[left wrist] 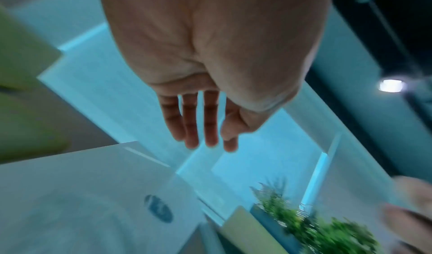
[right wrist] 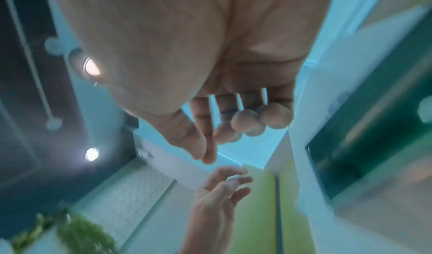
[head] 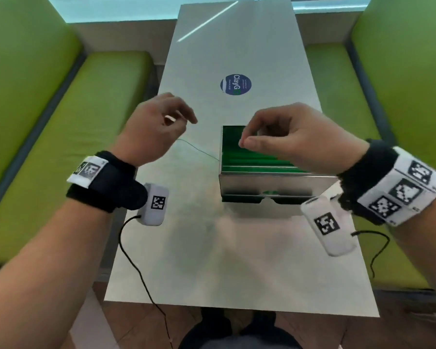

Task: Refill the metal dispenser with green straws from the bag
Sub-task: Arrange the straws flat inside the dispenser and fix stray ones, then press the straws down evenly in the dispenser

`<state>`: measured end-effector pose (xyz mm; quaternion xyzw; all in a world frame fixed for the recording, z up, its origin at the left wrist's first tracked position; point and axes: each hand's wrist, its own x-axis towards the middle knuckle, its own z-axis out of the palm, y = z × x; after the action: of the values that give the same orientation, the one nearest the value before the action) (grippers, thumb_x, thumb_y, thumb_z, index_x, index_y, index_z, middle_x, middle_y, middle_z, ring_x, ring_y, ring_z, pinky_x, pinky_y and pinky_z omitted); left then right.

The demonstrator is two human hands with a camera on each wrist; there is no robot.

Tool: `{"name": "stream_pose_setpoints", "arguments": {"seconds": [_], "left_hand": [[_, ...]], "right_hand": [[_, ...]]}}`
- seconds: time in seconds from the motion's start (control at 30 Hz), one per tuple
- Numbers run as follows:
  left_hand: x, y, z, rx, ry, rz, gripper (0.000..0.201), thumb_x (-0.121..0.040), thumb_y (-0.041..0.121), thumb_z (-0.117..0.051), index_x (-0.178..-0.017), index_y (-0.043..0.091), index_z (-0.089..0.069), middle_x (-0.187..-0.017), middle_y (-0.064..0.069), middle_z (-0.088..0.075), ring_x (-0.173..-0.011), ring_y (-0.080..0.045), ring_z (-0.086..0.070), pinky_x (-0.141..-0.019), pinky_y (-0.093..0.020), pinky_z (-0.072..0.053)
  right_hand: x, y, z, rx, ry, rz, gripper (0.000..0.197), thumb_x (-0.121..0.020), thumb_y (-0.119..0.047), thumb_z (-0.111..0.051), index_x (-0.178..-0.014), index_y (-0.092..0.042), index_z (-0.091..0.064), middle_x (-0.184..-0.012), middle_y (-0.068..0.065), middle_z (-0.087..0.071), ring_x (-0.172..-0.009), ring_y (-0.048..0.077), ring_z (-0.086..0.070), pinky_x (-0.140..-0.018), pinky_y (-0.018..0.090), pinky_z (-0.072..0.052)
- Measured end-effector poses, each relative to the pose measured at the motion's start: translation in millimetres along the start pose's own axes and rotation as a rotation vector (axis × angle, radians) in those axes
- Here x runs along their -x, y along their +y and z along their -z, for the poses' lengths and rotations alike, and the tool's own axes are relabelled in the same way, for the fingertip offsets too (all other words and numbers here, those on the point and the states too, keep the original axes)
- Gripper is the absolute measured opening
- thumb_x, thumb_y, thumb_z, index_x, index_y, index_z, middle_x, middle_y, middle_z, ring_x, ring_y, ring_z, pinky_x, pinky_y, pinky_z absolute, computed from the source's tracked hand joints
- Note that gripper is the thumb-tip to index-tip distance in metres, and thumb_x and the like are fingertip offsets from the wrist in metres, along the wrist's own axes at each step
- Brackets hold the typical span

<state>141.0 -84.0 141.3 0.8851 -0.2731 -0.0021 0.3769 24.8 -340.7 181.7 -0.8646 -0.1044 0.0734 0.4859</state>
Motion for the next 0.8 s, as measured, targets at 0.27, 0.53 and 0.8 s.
{"name": "stream_pose_setpoints", "arguments": {"seconds": [0.27,0.53,0.8], "left_hand": [[69.8,-116.8,-56.4,-0.081,-0.141,0.465,0.102,-0.068,0.056,-0.083,-0.153,0.041,-0.030,-0.166,-0.003,-0.023,-0.154,-0.022,-0.021,-0.125,-0.046,-0.022],[102.5,-124.6,-67.8,0.127,-0.351,0.450,0.081,-0.073,0.035,-0.086,-0.143,0.036,-0.046,-0.125,0.008,-0.064,-0.082,-0.016,-0.068,-0.087,-0.028,-0.052],[133.8,-86.1,-13.4,0.675,-0.406,0.185,0.023,-0.089,-0.005,-0.071,-0.110,0.005,-0.072,-0.109,-0.007,-0.076,-0.101,-0.011,-0.070,-0.090,-0.028,-0.055]], "right_hand": [[2.9,65.0,-186.7,0.105,-0.123,-0.532,0.077,-0.087,-0.049,-0.064,-0.150,-0.020,-0.031,-0.134,0.001,-0.059,-0.121,0.019,-0.057,-0.094,0.028,-0.045],[-15.7,54.3,-226.1,0.242,0.118,-0.345,0.101,-0.087,-0.044,-0.067,-0.158,-0.015,-0.001,-0.162,0.008,-0.016,-0.149,0.020,-0.021,-0.119,0.028,-0.020],[-20.2,24.2,-208.0,0.038,0.111,-0.179,0.098,-0.061,-0.058,-0.085,-0.145,-0.046,-0.035,-0.151,-0.011,-0.036,-0.140,0.006,-0.036,-0.116,0.029,-0.033]]}}
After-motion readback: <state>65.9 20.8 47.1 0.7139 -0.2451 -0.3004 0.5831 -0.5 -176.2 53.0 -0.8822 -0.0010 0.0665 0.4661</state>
